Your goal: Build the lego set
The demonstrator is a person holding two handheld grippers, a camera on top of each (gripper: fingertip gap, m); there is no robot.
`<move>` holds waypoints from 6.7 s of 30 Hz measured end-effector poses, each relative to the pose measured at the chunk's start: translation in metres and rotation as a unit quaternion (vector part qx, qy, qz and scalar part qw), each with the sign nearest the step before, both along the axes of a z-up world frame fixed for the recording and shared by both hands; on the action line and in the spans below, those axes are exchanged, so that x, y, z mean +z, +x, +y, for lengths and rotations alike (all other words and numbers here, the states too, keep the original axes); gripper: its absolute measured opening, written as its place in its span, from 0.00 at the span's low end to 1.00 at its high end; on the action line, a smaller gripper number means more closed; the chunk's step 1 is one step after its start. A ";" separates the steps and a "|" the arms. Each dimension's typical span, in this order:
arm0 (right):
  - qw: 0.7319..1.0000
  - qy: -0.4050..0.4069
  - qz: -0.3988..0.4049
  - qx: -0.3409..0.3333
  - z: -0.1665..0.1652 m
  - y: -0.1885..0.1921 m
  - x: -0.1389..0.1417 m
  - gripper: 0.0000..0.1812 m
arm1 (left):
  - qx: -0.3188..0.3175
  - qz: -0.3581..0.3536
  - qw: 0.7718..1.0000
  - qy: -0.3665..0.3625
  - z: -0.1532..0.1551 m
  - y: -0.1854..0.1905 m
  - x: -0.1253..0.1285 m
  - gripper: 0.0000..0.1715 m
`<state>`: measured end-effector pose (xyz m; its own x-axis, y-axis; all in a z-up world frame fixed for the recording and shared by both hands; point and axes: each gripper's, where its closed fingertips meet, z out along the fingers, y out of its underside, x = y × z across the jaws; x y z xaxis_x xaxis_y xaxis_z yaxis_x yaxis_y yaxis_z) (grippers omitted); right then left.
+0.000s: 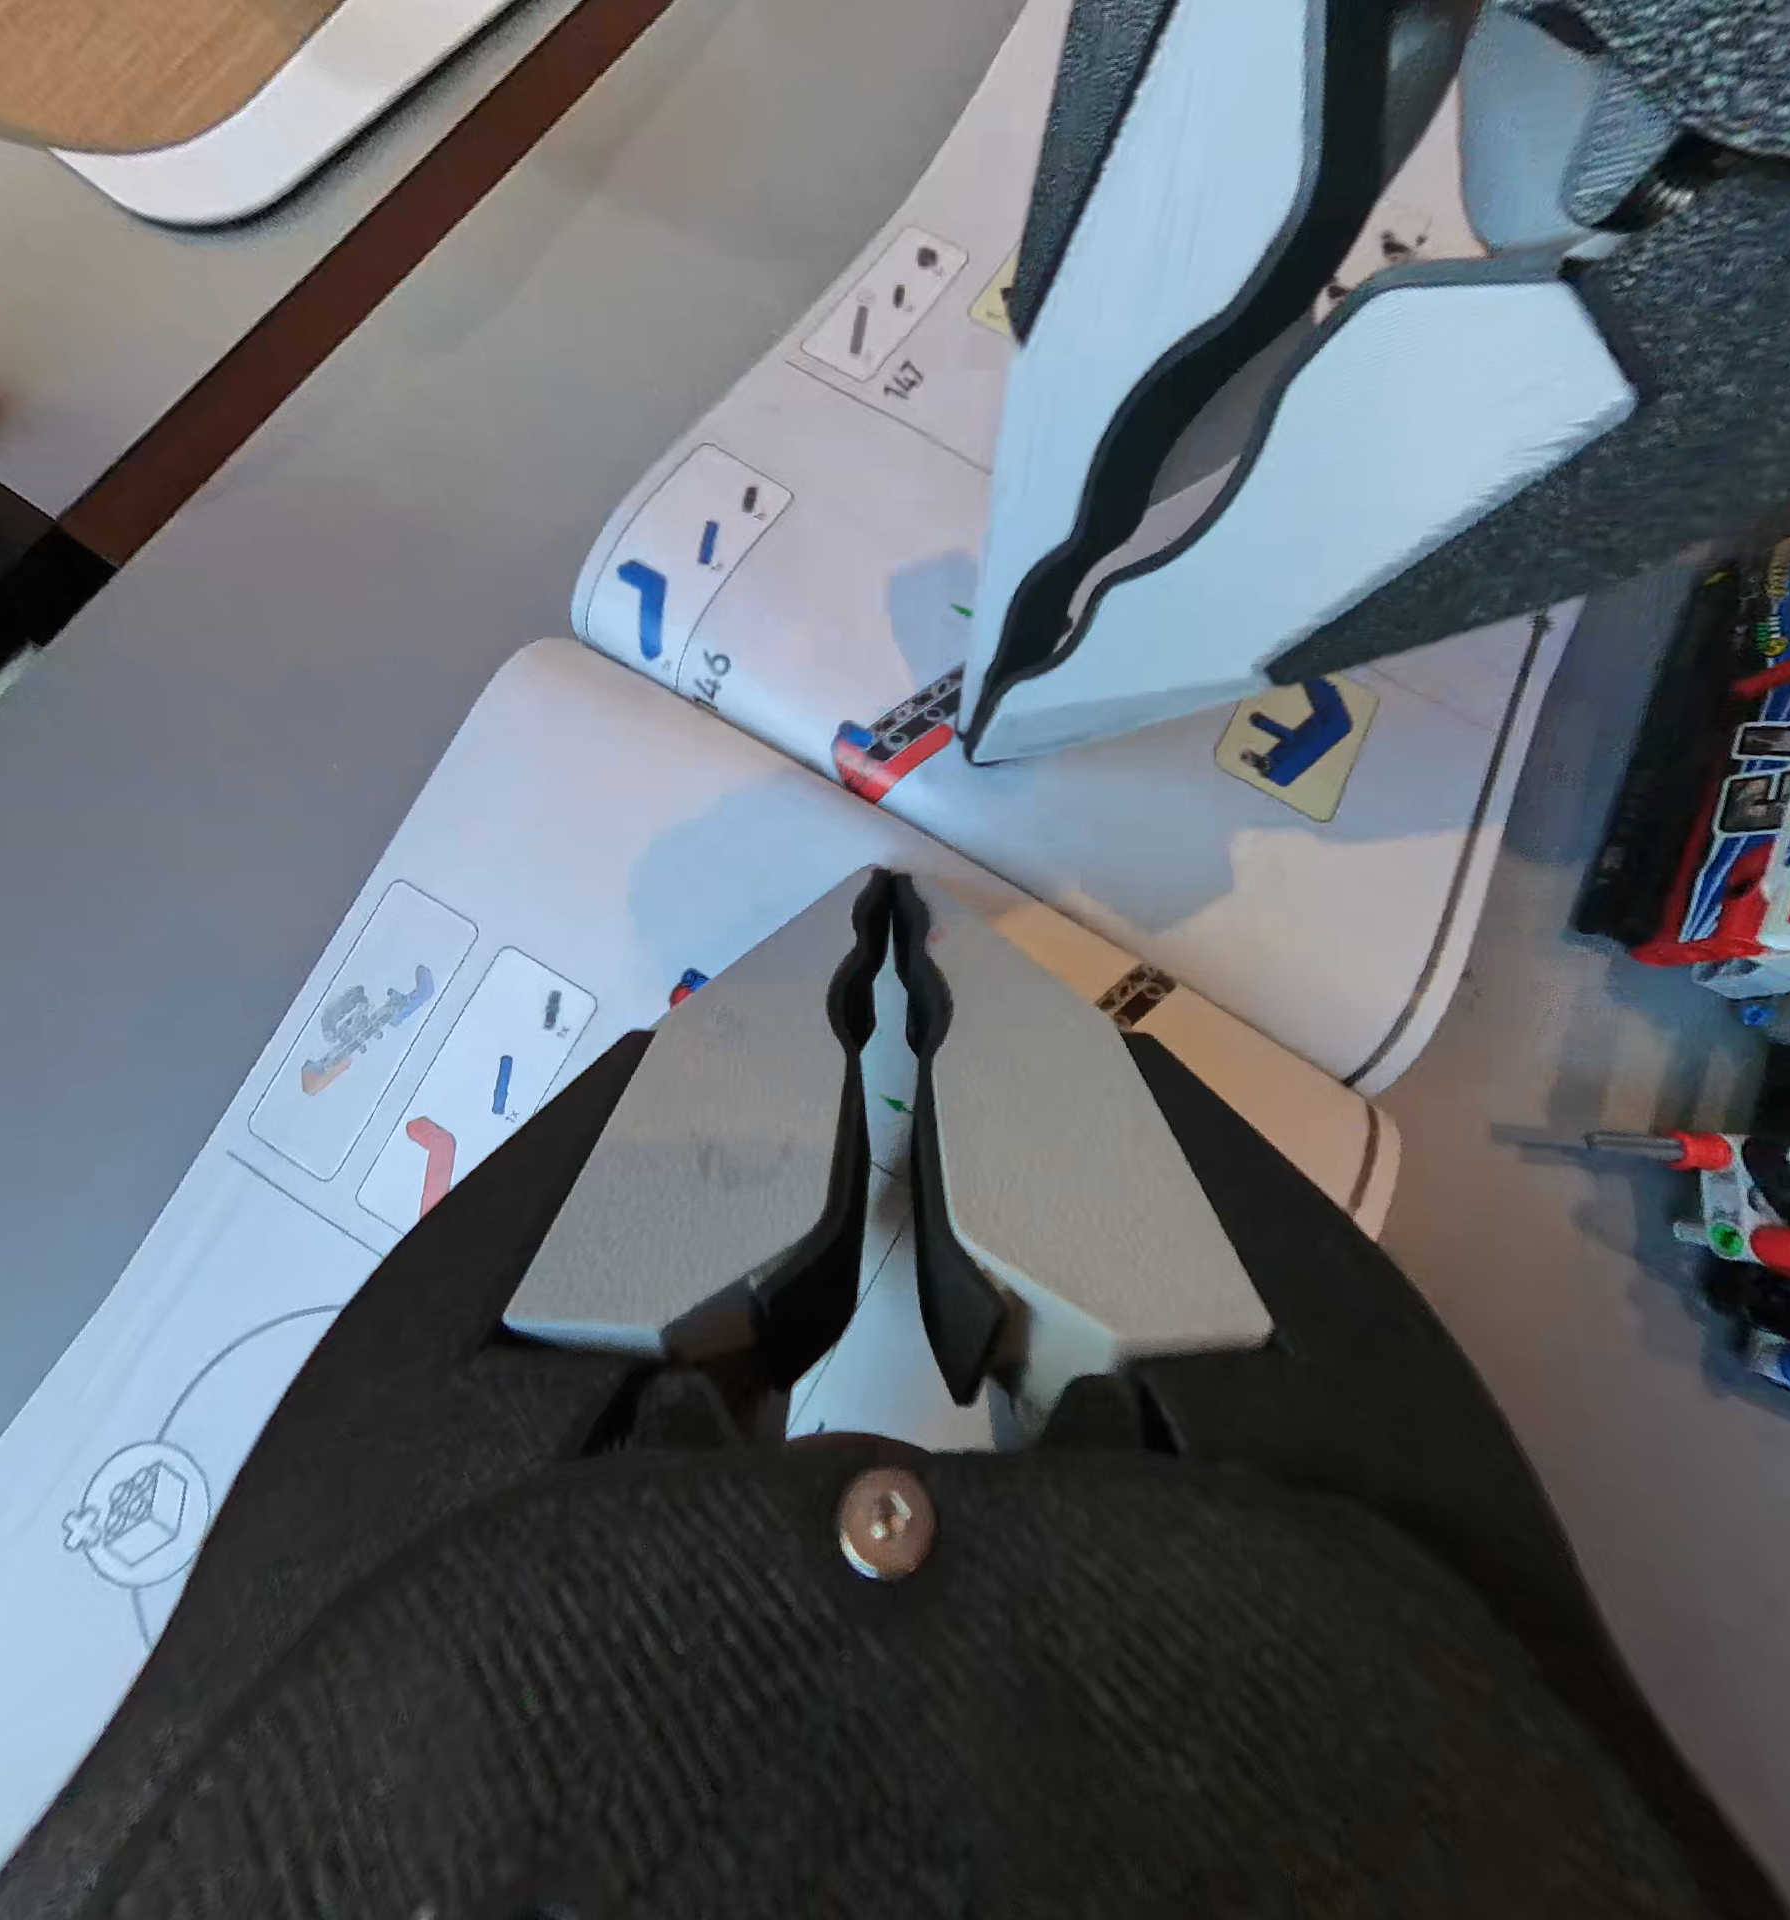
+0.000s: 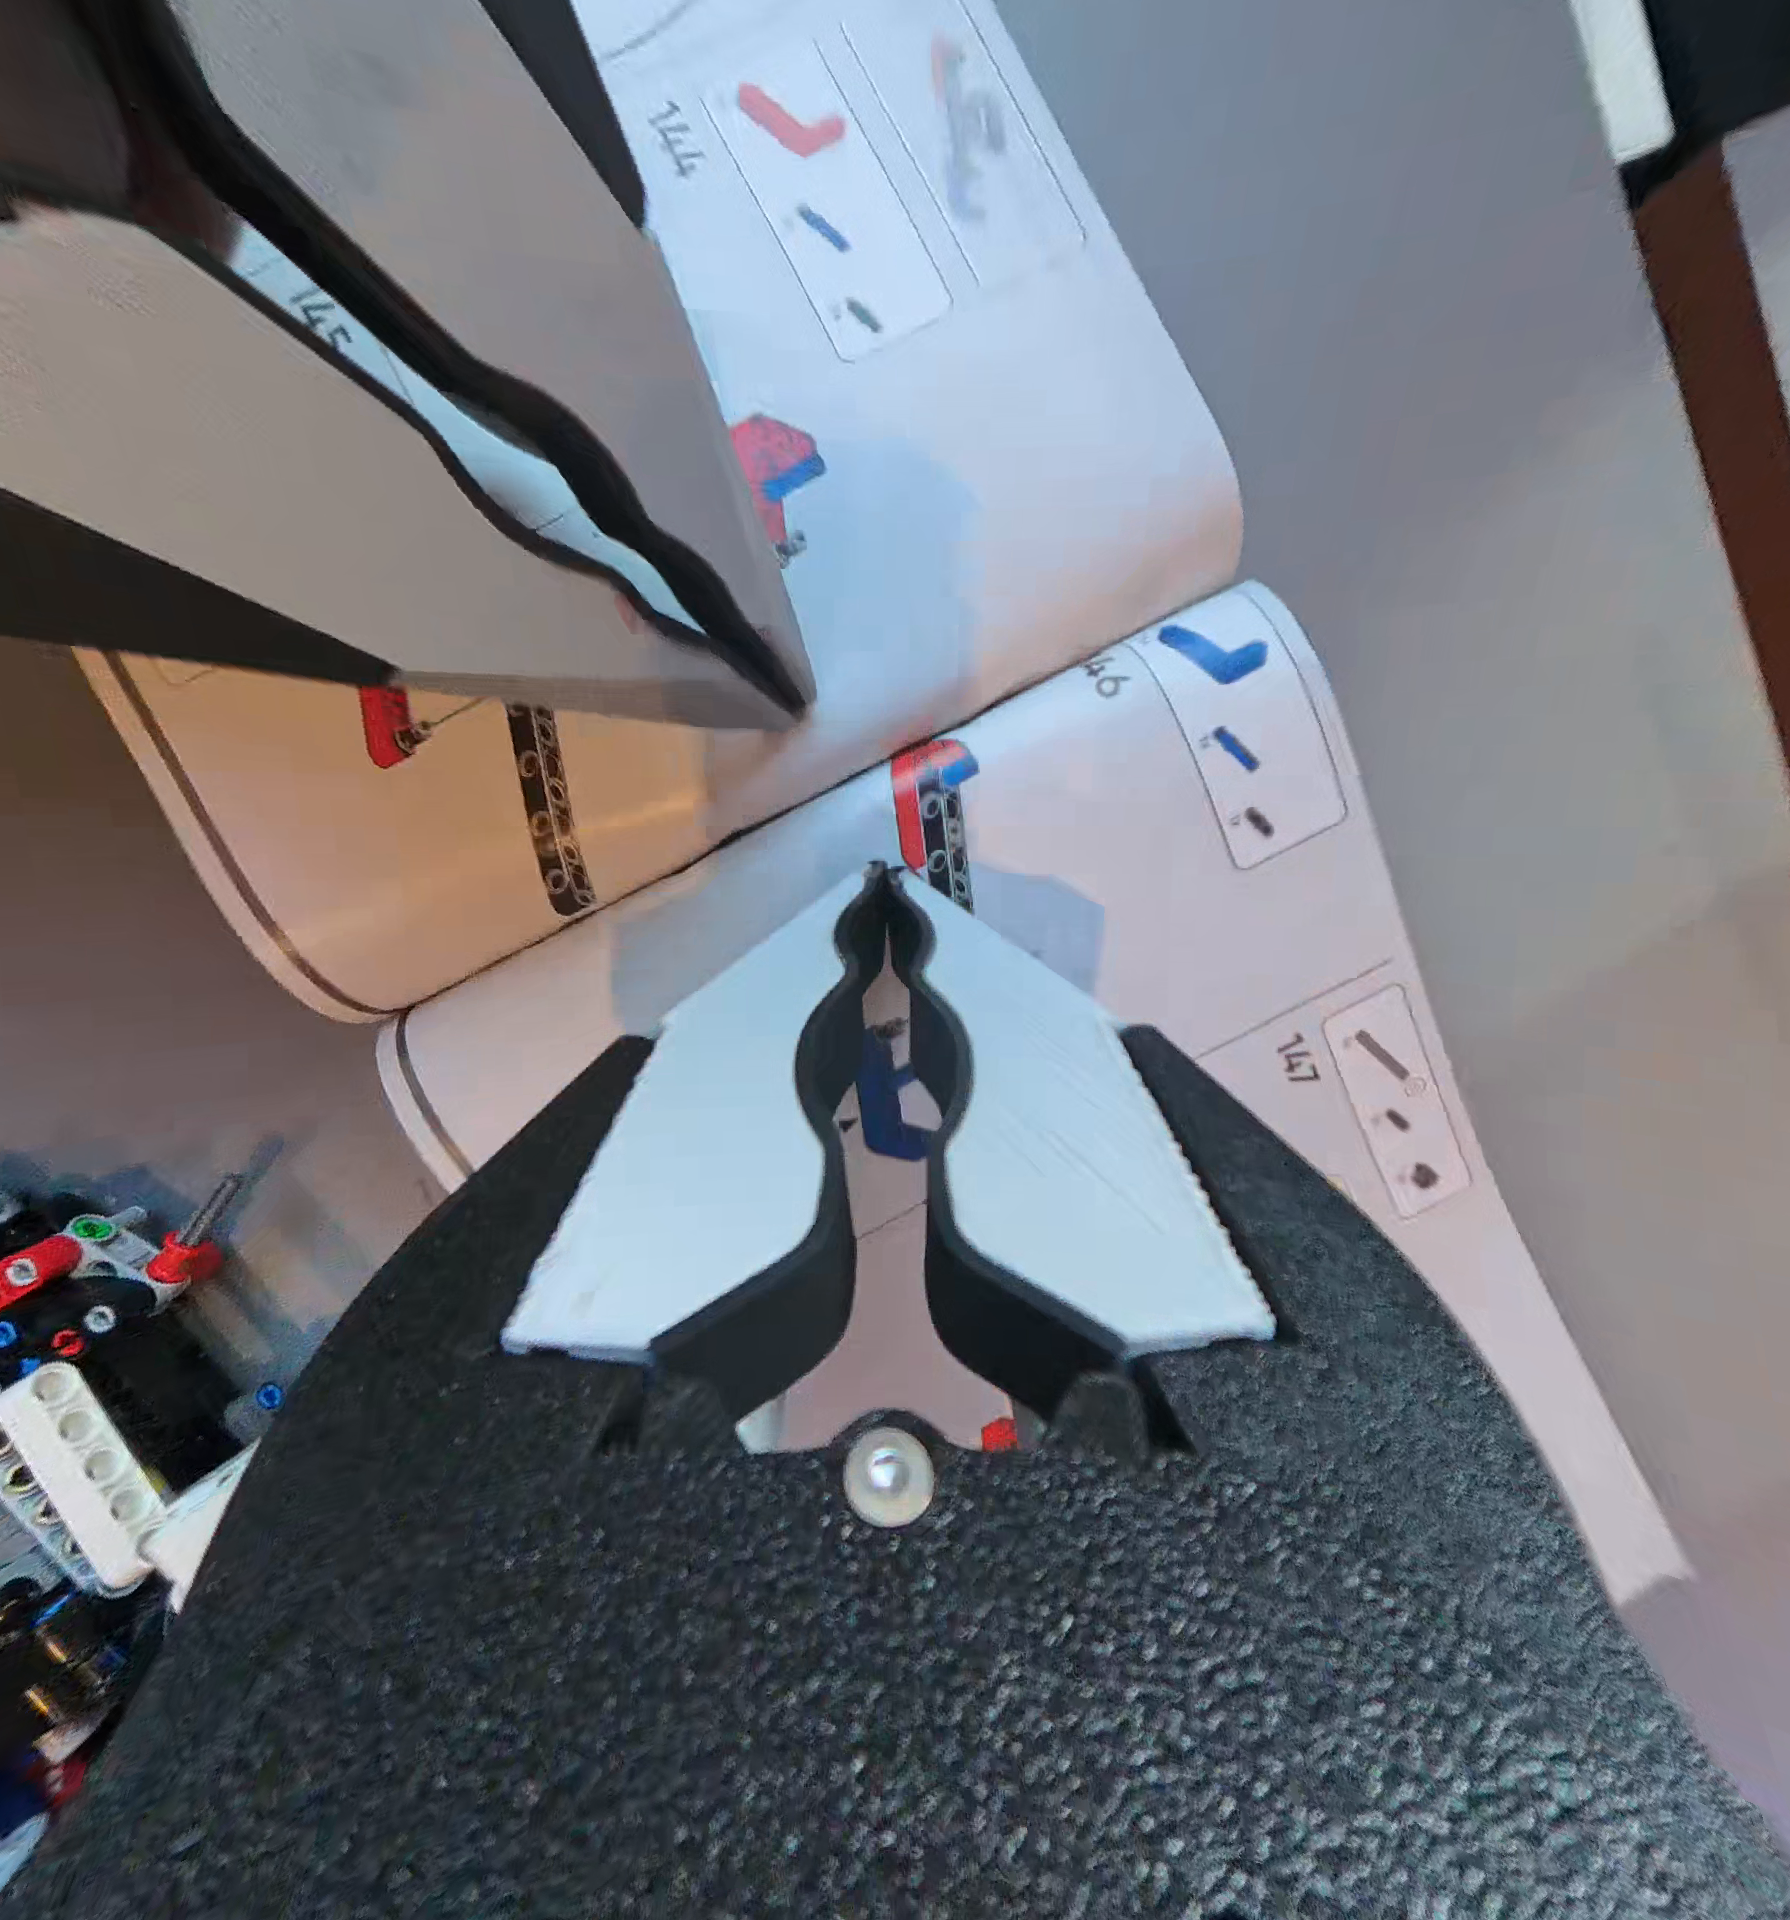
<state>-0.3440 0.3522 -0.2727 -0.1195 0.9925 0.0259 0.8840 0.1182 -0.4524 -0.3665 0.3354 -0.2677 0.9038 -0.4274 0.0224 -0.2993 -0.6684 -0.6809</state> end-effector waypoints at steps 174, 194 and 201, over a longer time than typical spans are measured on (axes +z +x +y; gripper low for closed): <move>0.905 0.004 0.422 0.055 -0.263 0.077 0.142 0.07 | 0.329 -0.094 0.911 0.231 -0.355 -0.120 0.068 0.37; 0.890 -0.013 0.453 0.044 -0.258 0.093 0.147 0.07 | 0.306 0.014 0.942 -0.137 -0.328 -0.271 0.016 0.00; 0.880 -0.020 0.475 0.008 -0.235 0.126 0.147 0.07 | 0.360 -0.001 0.920 -0.157 -0.316 -0.276 0.006 0.15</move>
